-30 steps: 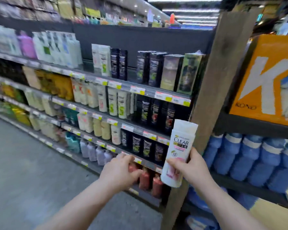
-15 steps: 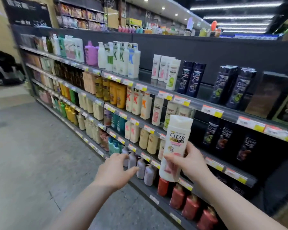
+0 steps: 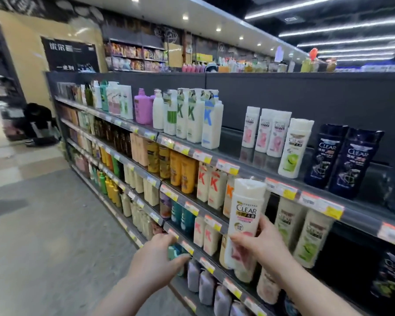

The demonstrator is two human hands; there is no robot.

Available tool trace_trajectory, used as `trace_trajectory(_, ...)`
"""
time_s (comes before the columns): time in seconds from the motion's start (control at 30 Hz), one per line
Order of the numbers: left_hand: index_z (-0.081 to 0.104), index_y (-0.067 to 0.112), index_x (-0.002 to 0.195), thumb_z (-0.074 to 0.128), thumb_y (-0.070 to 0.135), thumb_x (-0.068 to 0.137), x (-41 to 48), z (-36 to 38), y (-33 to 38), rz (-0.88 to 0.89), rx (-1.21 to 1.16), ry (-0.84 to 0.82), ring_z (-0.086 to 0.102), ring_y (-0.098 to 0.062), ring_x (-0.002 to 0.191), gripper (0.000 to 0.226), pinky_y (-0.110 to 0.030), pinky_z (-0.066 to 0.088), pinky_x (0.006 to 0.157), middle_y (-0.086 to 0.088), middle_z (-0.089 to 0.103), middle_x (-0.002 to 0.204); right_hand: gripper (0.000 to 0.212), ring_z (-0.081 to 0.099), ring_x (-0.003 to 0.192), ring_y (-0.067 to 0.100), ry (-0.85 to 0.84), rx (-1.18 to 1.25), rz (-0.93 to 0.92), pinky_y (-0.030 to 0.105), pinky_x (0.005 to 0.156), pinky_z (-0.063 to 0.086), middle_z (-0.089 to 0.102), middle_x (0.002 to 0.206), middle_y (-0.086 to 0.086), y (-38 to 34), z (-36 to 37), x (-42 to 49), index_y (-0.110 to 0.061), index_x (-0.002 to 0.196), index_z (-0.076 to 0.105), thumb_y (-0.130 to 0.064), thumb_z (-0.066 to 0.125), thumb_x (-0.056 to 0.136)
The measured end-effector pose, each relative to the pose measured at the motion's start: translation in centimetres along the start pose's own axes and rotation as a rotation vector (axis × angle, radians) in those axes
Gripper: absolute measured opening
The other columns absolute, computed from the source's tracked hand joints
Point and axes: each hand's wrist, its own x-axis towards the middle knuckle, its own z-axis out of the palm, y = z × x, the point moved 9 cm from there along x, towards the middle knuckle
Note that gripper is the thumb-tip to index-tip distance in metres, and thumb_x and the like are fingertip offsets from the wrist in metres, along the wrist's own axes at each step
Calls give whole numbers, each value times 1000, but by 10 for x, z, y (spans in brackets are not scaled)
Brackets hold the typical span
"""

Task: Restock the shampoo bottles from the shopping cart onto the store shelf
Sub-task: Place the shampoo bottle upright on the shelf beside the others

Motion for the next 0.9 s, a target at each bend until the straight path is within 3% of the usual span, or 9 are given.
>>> trace_trajectory(0.07, 51, 31, 122, 54, 60, 82, 28, -2, -2, 4, -6, -17, 50, -11, 115, 50, -31, 44, 96, 9, 51, 124, 36, 60, 70, 8, 2, -22, -5, 10, 43, 46, 65, 84, -1, -3, 9, 29, -18, 93, 55, 7, 72, 73)
trace_trajectory(0.2, 48, 29, 128, 54, 60, 81, 86, -2, 1, 27, -26, -40, 52, -13, 113, 57, -34, 45, 95, 7, 50, 124, 36, 64, 70, 20, 29, -38, 34, 31, 51, 56, 67, 89, 7, -6, 16, 75, -15, 96, 56, 4, 74, 72)
trace_trajectory(0.3, 45, 28, 131, 52, 59, 83, 136, -5, 17, 103, -25, -48, 48, -15, 119, 58, -34, 43, 98, 6, 46, 131, 38, 66, 73, 19, 77, -77, 5, 28, 51, 56, 68, 93, 5, -19, 12, 107, -16, 101, 56, 1, 75, 72)
trace_trajectory(0.4, 42, 27, 134, 51, 60, 84, 189, -9, 40, 217, -13, -53, 42, -17, 126, 60, -36, 39, 103, 5, 41, 137, 41, 59, 77, 4, 157, -103, -55, 8, 44, 46, 63, 91, -7, -36, 4, 138, -22, 100, 52, 1, 73, 74)
trace_trajectory(0.5, 42, 27, 136, 52, 58, 84, 238, -18, 63, 347, -29, -53, 38, -17, 129, 60, -35, 36, 106, 5, 40, 139, 42, 55, 79, -5, 277, -191, -106, 1, 47, 41, 62, 90, -13, -54, -4, 172, -29, 95, 51, -2, 74, 74)
trace_trajectory(0.63, 45, 26, 132, 55, 53, 84, 296, -38, 92, 507, -42, -25, 39, -15, 127, 56, -31, 34, 105, 5, 44, 135, 39, 55, 73, -6, 445, -225, -127, 2, 46, 41, 62, 87, -11, -72, -16, 218, -27, 93, 52, -2, 74, 74)
trace_trajectory(0.73, 43, 24, 135, 57, 52, 84, 328, -37, 111, 591, -56, -77, 40, -13, 127, 60, -31, 35, 106, 5, 43, 138, 39, 51, 72, -10, 544, -265, -126, 2, 47, 40, 57, 83, -20, -81, -23, 245, -27, 98, 51, -7, 75, 75)
trace_trajectory(0.9, 46, 28, 132, 61, 48, 83, 357, -30, 141, 687, -90, -158, 45, -9, 121, 55, -31, 41, 103, 9, 45, 135, 42, 54, 82, -4, 643, -259, -91, 14, 62, 40, 60, 91, -15, -85, -40, 292, -26, 104, 52, -6, 75, 74)
